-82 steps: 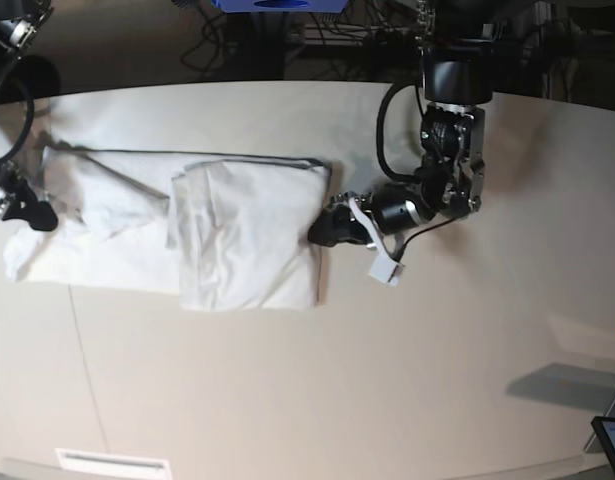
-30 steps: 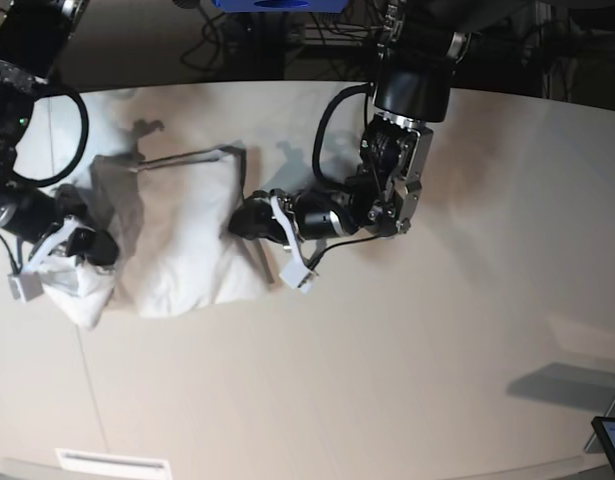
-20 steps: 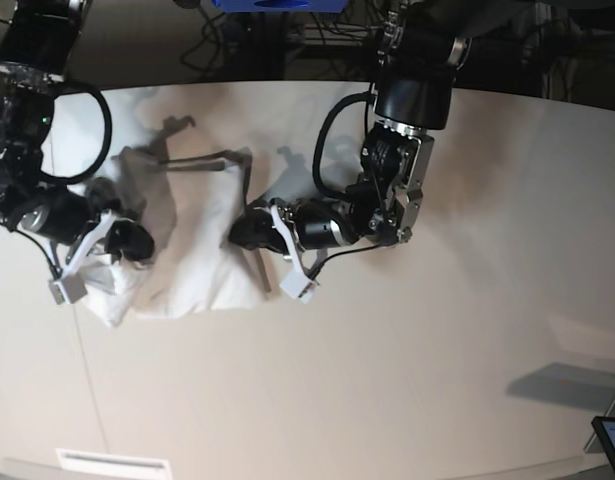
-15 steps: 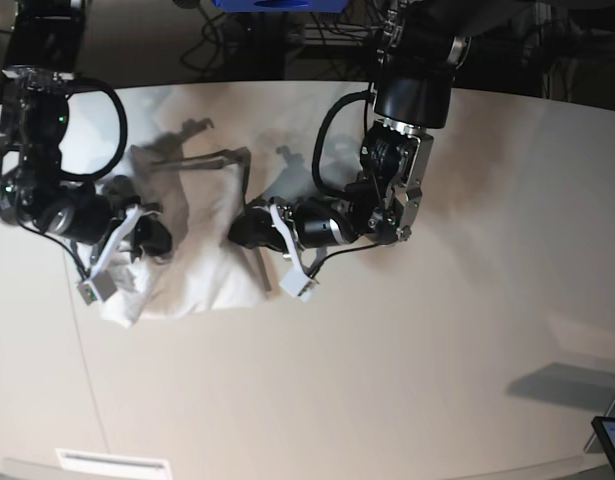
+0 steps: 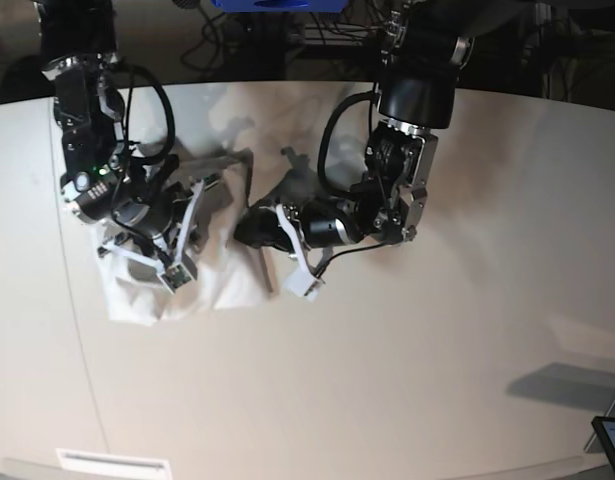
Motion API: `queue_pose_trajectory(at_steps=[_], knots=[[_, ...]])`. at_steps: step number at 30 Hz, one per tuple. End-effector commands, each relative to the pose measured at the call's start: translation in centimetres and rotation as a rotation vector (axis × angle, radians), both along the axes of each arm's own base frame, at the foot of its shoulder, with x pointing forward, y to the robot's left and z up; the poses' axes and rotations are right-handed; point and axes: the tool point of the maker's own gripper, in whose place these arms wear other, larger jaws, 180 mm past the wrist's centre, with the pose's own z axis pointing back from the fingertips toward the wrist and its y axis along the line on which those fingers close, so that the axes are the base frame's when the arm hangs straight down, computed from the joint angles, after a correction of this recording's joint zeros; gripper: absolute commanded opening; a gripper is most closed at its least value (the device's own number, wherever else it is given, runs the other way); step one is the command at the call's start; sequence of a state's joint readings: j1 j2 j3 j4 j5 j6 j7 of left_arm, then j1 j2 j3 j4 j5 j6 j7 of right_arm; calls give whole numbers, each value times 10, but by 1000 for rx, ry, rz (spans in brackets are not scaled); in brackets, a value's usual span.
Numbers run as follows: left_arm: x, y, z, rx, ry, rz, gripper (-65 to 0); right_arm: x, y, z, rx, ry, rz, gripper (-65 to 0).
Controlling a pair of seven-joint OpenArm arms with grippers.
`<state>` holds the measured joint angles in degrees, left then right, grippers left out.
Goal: Fold the T-shirt properly
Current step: 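Grasp the shirt bundle with the right gripper and lift it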
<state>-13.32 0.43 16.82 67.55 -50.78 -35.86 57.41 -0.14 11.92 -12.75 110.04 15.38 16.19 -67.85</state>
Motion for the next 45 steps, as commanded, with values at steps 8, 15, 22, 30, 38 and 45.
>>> queue_pose_trajectory(at_steps=[8,15,22,30,38,45], knots=[[25,26,18,-17,-60,69,-650,11,21,11,-192,-151,93,-650],[37,62,21,10,-56,144,-650,13,38,18,-388,-258,156,-650],[42,82,44,65,-130,136,-650,11,59,12,-517,-300,208,-650],[43,110,48,99,-153,183,-650,12,64,-3,-627,-289,226,-630],[46,148,44,157,-152,232,-650,17,77,18,-567,-385,240,-283],[46,153,44,170,-154,234,-650,18,110,51,-416,-522,261,-222]])
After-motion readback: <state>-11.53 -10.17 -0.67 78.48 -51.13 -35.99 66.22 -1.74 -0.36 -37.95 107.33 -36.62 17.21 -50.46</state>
